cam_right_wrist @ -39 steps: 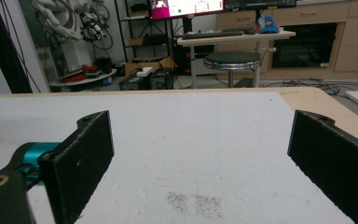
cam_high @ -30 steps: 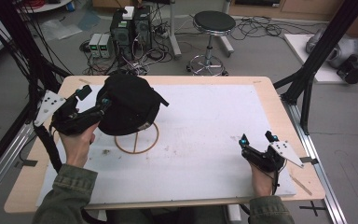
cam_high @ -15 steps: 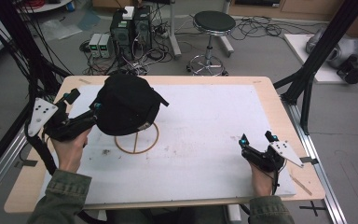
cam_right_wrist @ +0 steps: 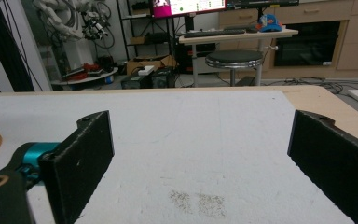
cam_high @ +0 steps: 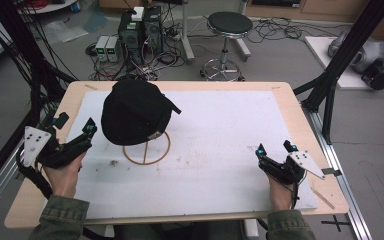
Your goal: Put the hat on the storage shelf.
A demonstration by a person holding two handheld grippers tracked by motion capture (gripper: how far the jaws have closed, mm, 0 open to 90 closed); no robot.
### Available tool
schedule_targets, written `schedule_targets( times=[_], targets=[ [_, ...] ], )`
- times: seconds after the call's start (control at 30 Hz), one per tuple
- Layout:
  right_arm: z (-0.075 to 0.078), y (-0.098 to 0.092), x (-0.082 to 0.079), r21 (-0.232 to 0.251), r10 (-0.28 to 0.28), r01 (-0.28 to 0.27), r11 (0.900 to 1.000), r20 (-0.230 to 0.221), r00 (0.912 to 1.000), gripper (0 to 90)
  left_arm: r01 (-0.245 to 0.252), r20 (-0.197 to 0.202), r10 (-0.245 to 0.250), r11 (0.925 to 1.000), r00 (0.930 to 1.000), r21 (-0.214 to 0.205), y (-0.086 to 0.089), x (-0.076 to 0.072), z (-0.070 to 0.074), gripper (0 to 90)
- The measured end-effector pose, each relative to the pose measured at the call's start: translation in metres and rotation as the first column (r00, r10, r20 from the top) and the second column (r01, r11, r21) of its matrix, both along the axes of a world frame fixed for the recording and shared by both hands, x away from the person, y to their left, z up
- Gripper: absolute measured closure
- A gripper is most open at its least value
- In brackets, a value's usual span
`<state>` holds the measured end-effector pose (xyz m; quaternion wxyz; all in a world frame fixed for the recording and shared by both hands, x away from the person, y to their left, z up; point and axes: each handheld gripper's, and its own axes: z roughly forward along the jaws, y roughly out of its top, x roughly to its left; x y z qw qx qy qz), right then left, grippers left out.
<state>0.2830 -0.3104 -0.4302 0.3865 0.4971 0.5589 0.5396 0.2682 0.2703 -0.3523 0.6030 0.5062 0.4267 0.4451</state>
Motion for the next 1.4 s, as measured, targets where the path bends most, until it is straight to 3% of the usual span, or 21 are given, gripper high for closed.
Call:
schedule_targets(
  times=[0.53, 0.93, 1.07, 1.3, 1.4],
  targets=[
    [-0.001, 0.000, 0.001, 0.000, -0.001, 0.001, 1.0000, -0.001, 1.0000, 6.1, -0.088, -0.033, 0.090, 0.9947, 0.9954, 0.054, 0.014, -0.013, -0.042, 18.9],
    [-0.001, 0.000, 0.001, -0.001, 0.001, -0.001, 1.0000, -0.004, 1.0000, 6.1, -0.144, -0.040, 0.147, 0.9880, 0.9884, 0.056, 0.025, -0.025, -0.077, 19.1],
    [-0.001, 0.000, 0.000, 0.007, 0.003, -0.003, 1.0000, -0.002, 1.0000, 6.1, -0.150, -0.042, 0.152, 0.9869, 0.9874, 0.060, 0.026, -0.027, -0.082, 19.4],
    [-0.001, -0.002, 0.001, 0.015, 0.001, -0.001, 0.9999, -0.004, 1.0000, 6.1, -0.172, -0.051, 0.173, 0.9847, 0.9836, 0.031, 0.033, -0.032, -0.087, 19.5],
    [-0.001, -0.002, 0.001, 0.016, 0.001, -0.001, 0.9999, -0.005, 1.0000, 6.1, -0.171, -0.057, 0.173, 0.9843, 0.9832, 0.044, 0.033, -0.032, -0.088, 19.5]
  ],
)
